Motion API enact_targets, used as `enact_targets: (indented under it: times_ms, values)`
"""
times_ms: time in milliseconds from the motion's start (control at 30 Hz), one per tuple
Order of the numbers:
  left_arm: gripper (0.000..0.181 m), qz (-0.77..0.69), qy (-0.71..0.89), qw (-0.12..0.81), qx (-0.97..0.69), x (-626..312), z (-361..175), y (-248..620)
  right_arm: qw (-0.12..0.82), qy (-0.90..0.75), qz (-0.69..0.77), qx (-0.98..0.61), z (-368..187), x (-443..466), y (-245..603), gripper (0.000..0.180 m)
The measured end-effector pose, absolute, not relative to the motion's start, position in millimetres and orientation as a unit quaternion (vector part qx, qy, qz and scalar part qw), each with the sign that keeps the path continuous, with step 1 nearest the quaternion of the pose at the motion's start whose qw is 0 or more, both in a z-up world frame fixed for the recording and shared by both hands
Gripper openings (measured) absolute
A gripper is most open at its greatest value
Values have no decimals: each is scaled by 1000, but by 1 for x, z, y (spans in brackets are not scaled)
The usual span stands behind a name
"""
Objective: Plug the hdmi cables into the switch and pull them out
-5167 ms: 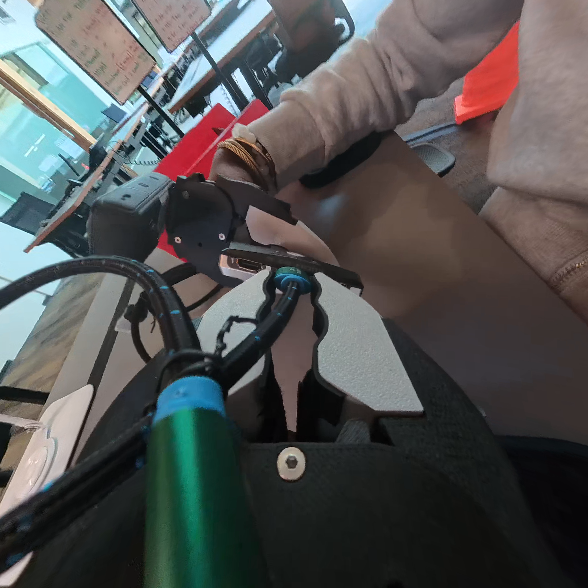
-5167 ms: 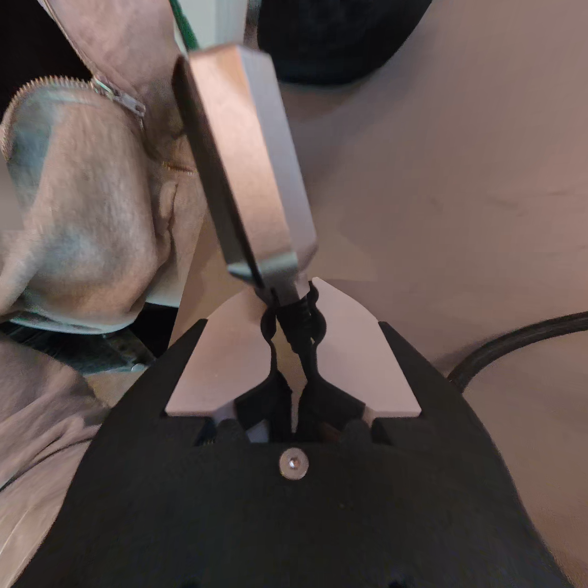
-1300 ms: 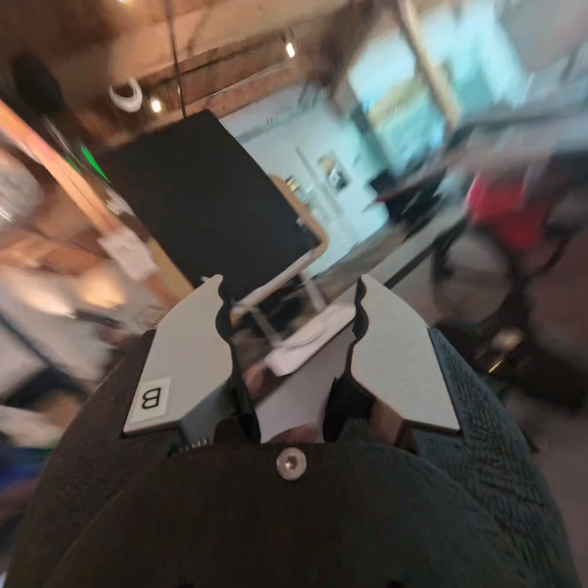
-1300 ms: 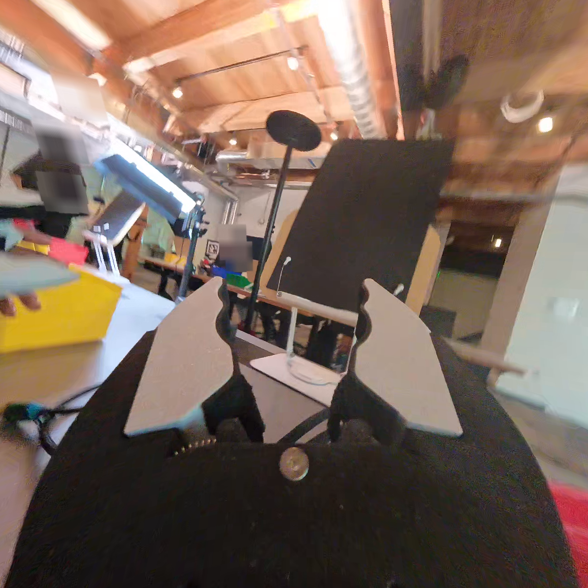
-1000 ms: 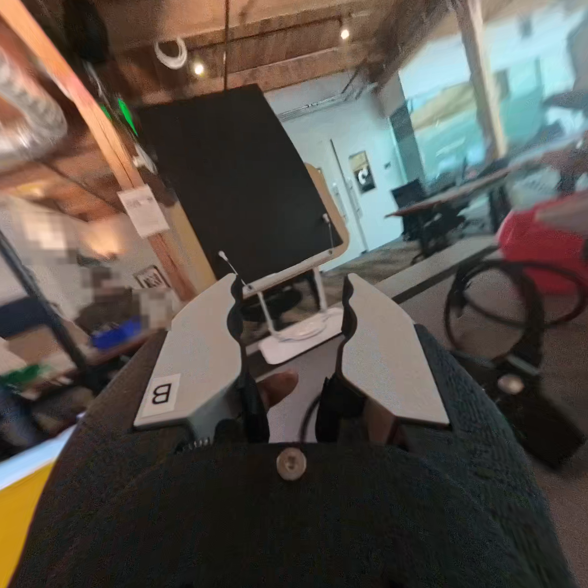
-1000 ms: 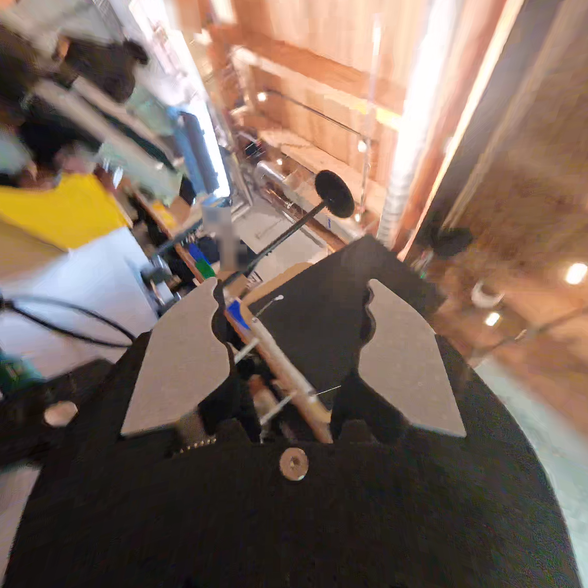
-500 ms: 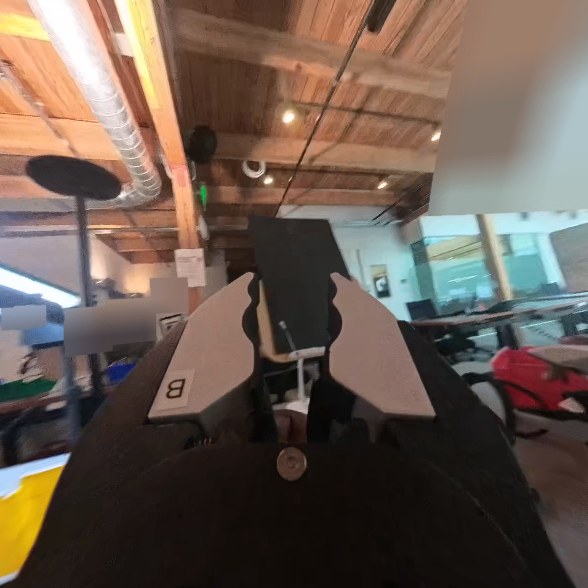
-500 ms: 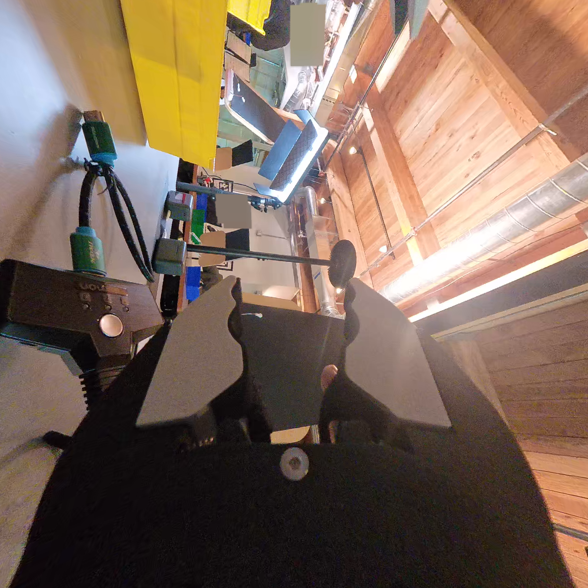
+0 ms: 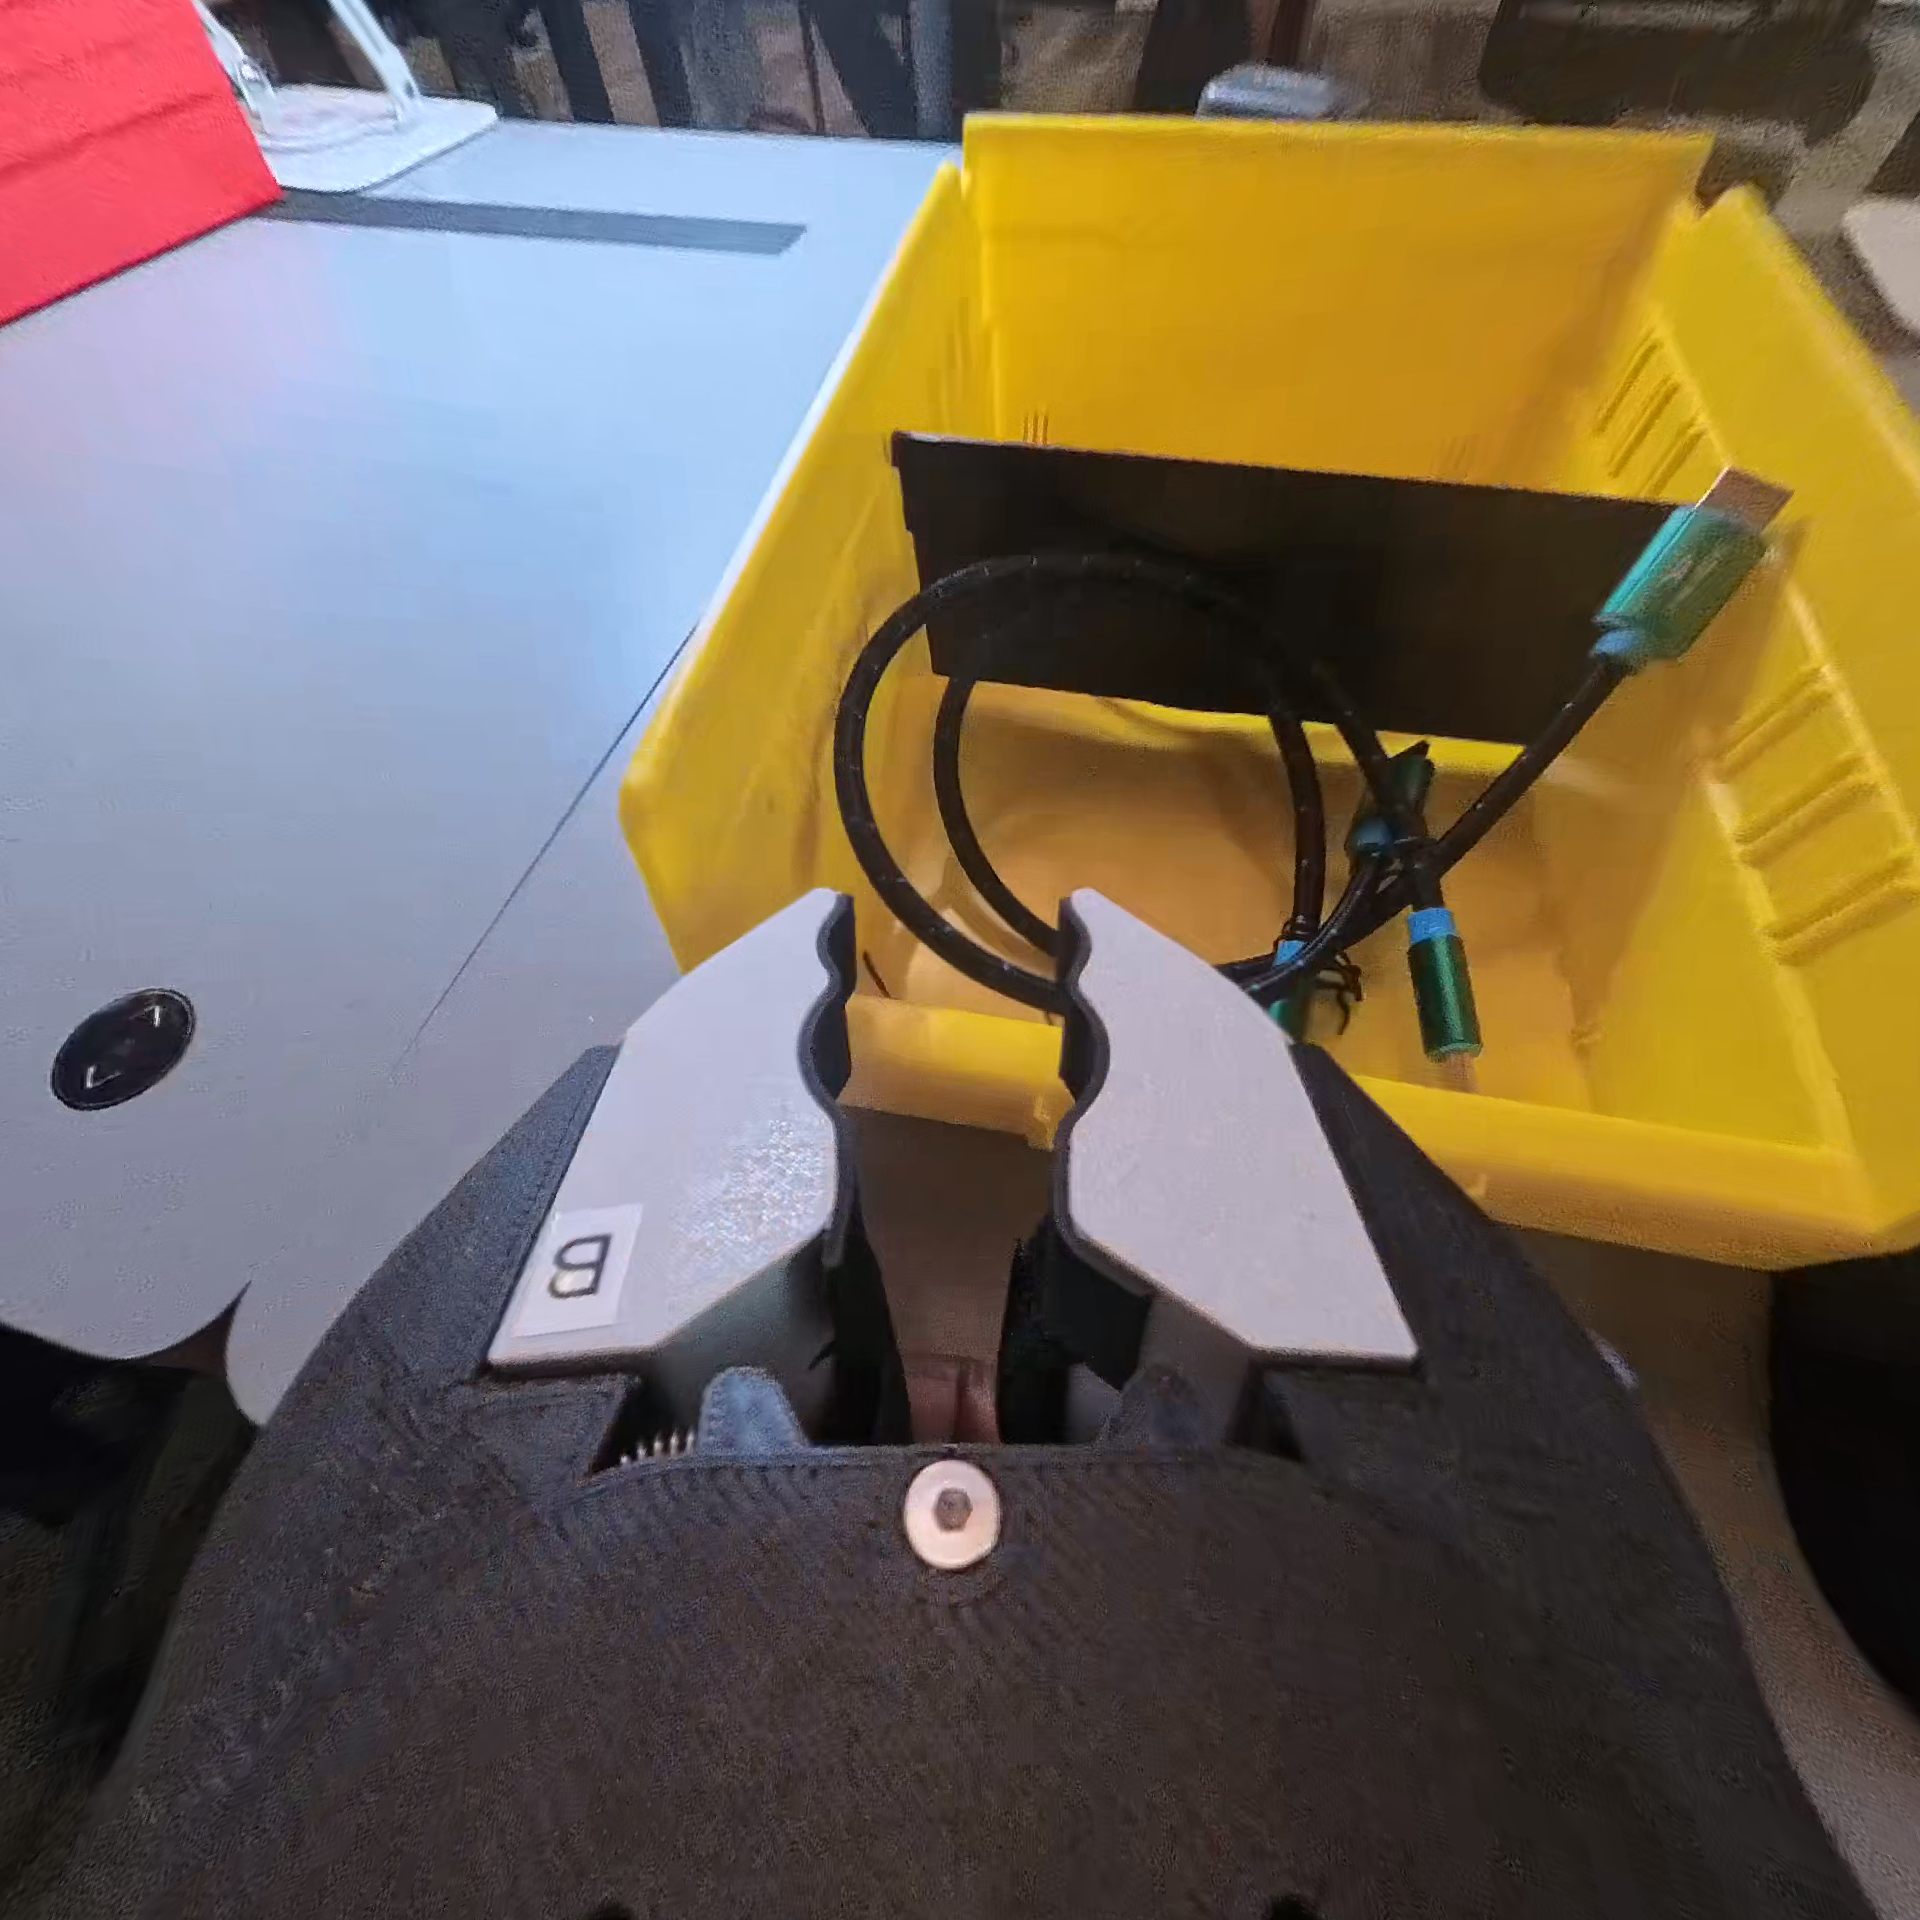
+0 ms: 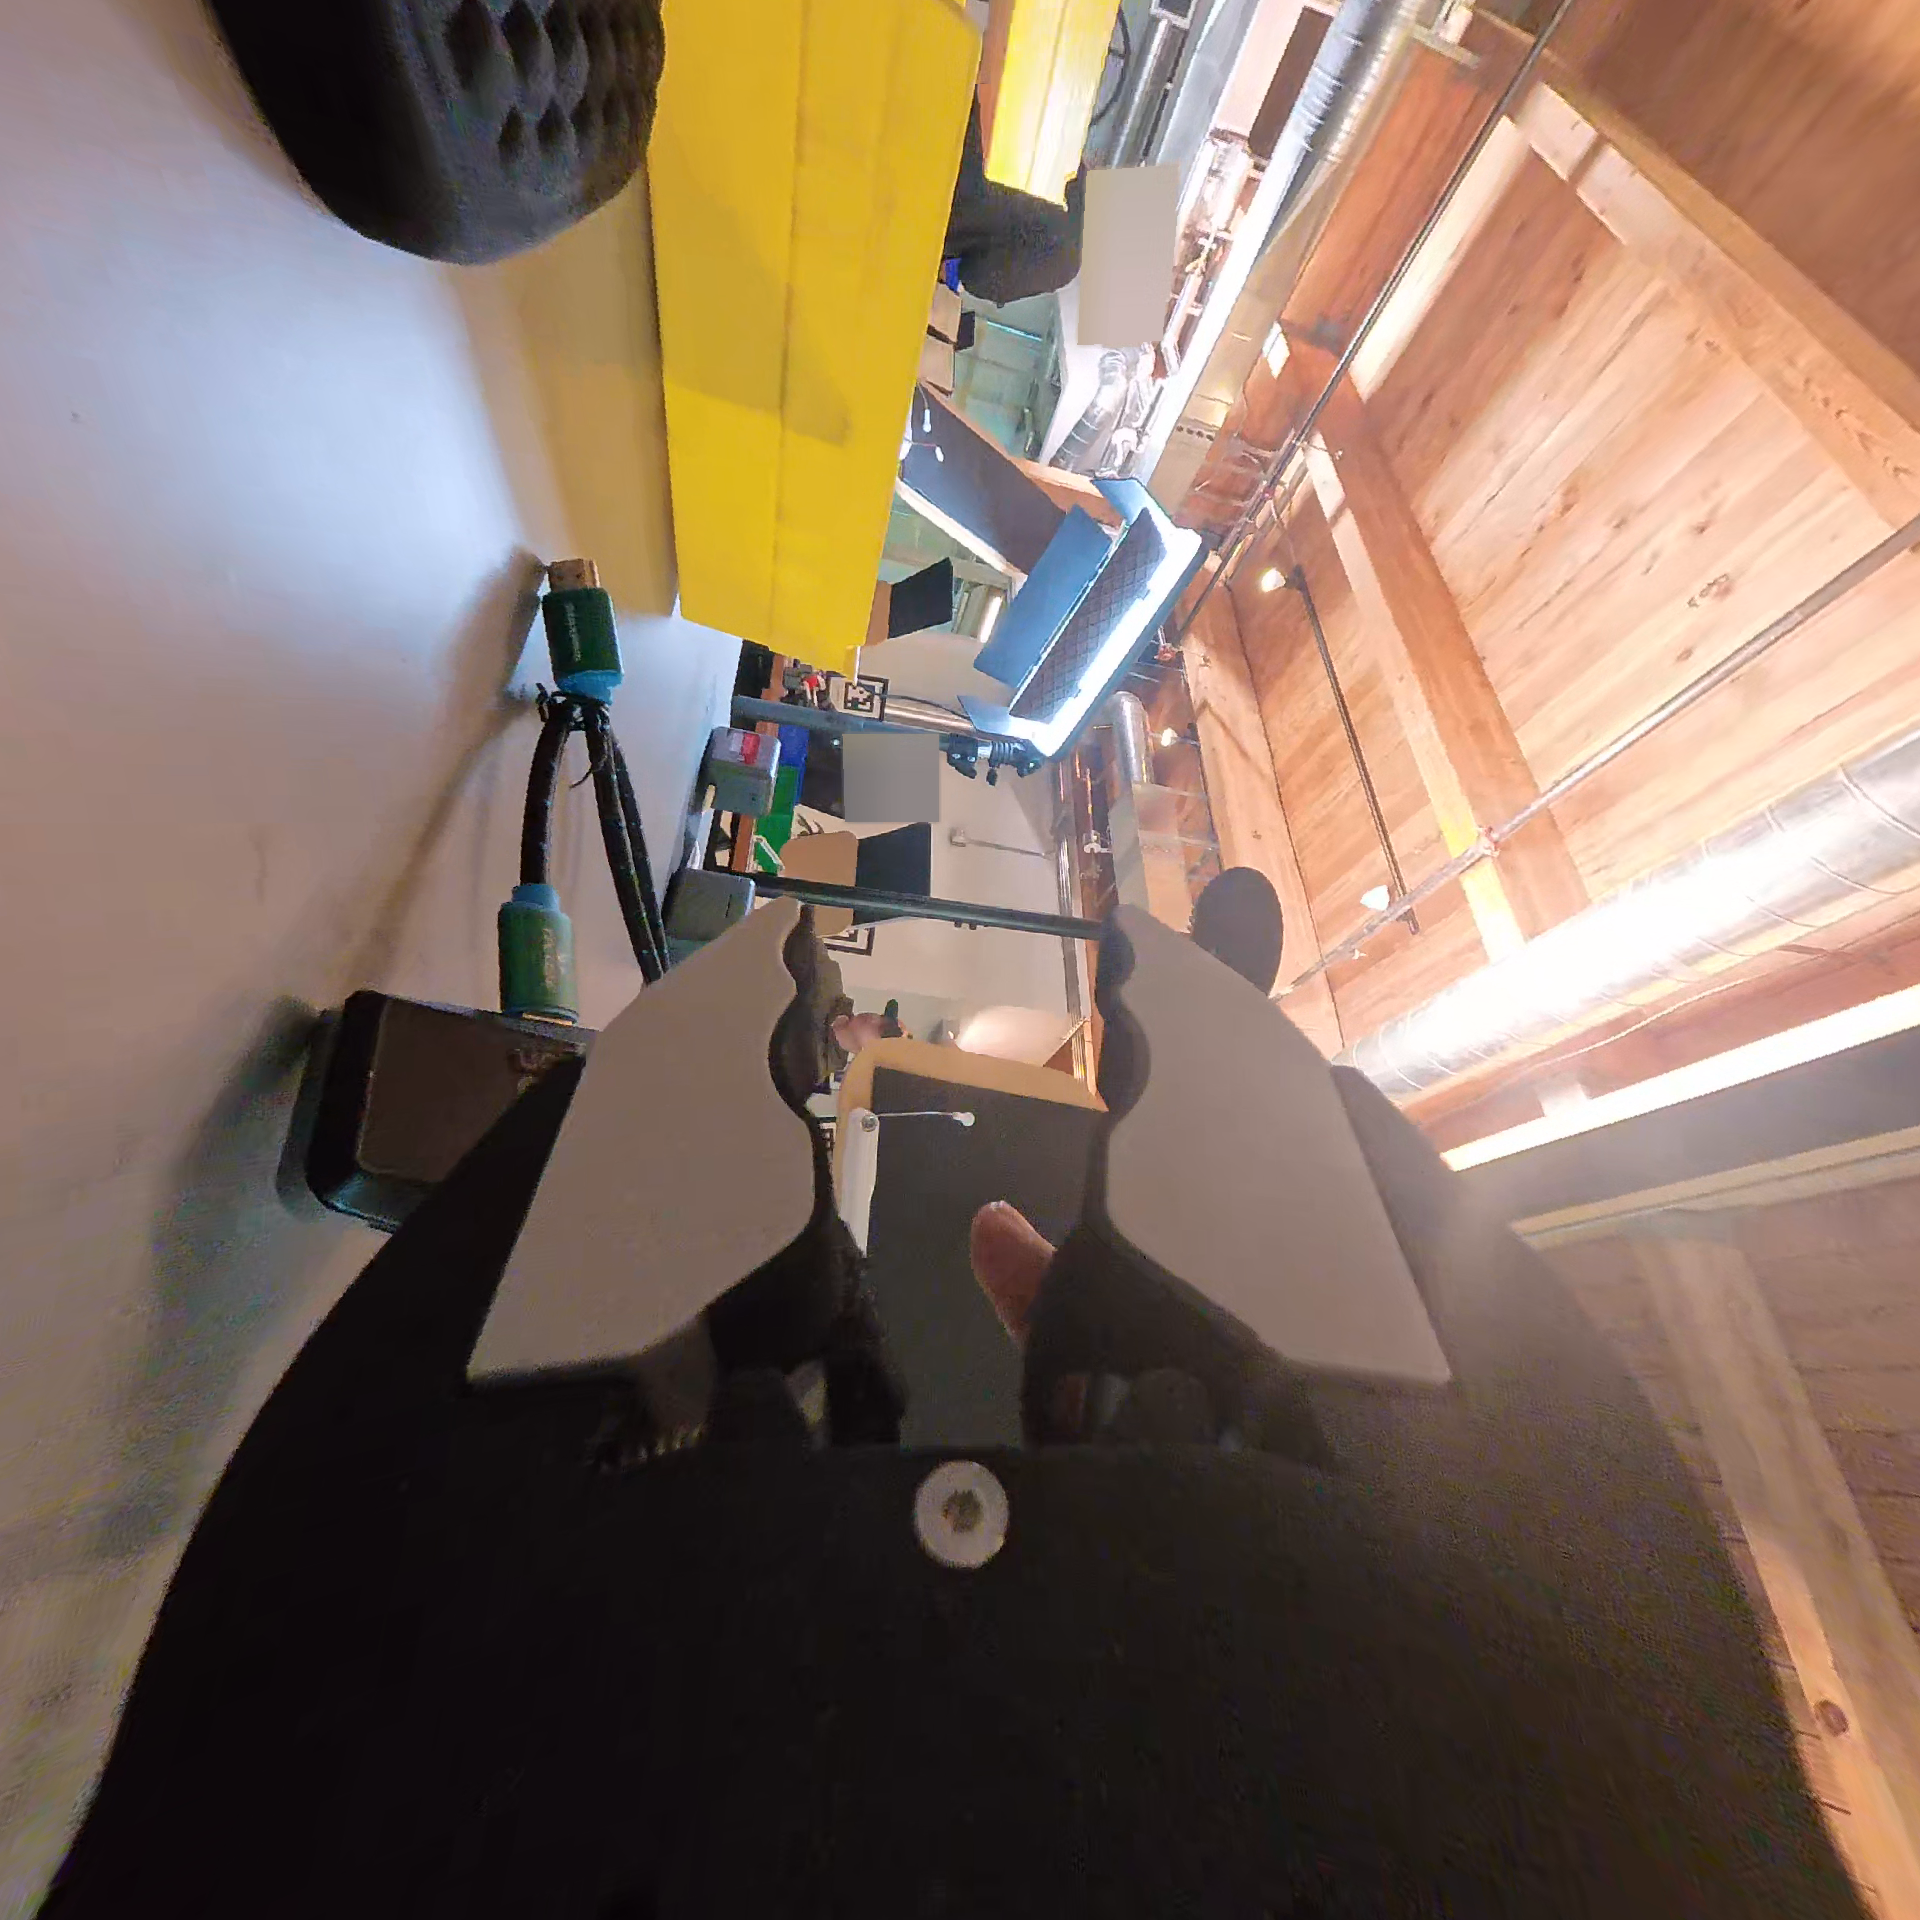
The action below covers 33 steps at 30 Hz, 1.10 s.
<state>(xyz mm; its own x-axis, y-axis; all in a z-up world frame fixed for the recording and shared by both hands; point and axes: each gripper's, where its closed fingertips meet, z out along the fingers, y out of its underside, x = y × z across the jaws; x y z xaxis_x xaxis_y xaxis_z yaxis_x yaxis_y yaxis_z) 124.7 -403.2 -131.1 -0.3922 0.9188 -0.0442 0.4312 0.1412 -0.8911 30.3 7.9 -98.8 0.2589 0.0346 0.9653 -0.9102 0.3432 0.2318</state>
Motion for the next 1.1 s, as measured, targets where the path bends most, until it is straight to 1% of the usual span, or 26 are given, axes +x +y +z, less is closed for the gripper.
enact_targets:
  times_ms: [233,300,367,400,500,567,700,800,900,967,1100]
  values:
    - [35,417,-741,177,-496,113,-158,-419,662,-489,350,446,-98,29,8,50]
    - [24,410,-746,167,-496,111,-163,-421,660,-490,350,449,-100,30,7,51]
    - [19,428,-740,183,-486,108,-155,-423,658,-492,349,450,-101,30,7,51]
    - [17,446,-732,199,-475,107,-145,-423,658,-493,349,450,-101,30,7,50]
    - [12,506,-682,286,-445,98,-103,-412,654,-500,357,441,-100,27,7,48]
    - [6,561,-617,330,-442,92,-69,-399,655,-506,363,429,-98,25,8,48]
    - [6,657,-503,365,-426,86,-5,-370,651,-526,379,395,-93,16,10,48]
    - [5,697,-418,429,-394,89,45,-339,629,-551,409,365,-92,10,12,48]
    - [6,708,-332,514,-352,98,94,-303,588,-581,475,303,-83,5,14,49]
    - [6,687,-282,578,-339,100,119,-276,548,-597,527,255,-77,3,16,49]
    - [5,619,-205,691,-312,91,149,-219,430,-625,629,167,-71,1,19,50]
